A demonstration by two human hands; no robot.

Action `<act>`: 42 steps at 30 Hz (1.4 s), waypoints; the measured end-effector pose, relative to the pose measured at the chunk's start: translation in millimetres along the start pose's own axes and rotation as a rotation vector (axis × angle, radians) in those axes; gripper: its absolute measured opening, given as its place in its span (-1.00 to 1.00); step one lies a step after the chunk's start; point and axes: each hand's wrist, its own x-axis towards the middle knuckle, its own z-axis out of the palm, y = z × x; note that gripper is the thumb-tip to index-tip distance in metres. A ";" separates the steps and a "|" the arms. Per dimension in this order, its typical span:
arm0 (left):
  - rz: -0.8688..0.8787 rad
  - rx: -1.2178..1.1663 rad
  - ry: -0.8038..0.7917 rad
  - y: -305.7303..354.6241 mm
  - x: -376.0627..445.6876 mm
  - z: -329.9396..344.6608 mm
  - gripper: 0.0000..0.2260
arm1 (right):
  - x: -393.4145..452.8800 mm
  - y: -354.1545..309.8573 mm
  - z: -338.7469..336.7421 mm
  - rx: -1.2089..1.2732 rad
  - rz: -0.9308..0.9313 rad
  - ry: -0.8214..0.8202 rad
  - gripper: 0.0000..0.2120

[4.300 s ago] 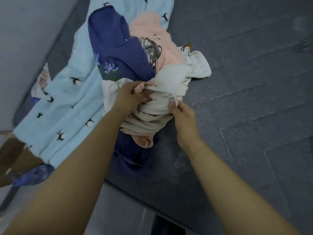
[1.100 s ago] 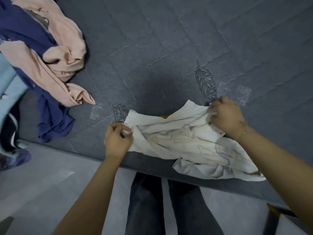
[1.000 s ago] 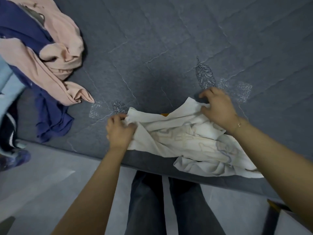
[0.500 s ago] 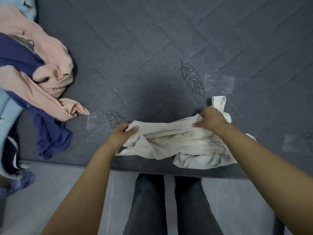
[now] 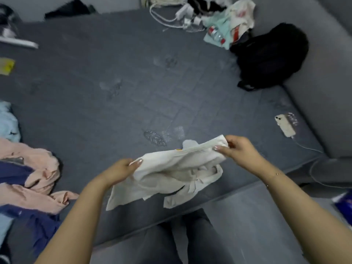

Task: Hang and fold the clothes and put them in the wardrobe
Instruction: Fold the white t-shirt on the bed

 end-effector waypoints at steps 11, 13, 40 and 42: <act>0.568 0.122 -0.024 218.5 -78.0 -77.0 -0.83 | -101.0 -108.2 -201.1 0.017 -0.222 0.471 -0.68; 0.698 0.022 -0.007 261.0 -93.5 -78.7 -0.73 | -116.6 -122.4 -228.7 -0.018 -0.257 0.539 -0.74; 0.809 0.575 0.187 483.2 -175.0 -99.5 -0.72 | -191.2 -96.1 -385.2 0.356 -0.393 0.447 -0.74; 0.756 0.400 -0.034 482.6 -177.8 -91.7 -0.73 | -188.0 -92.1 -392.3 0.248 -0.445 0.574 -0.82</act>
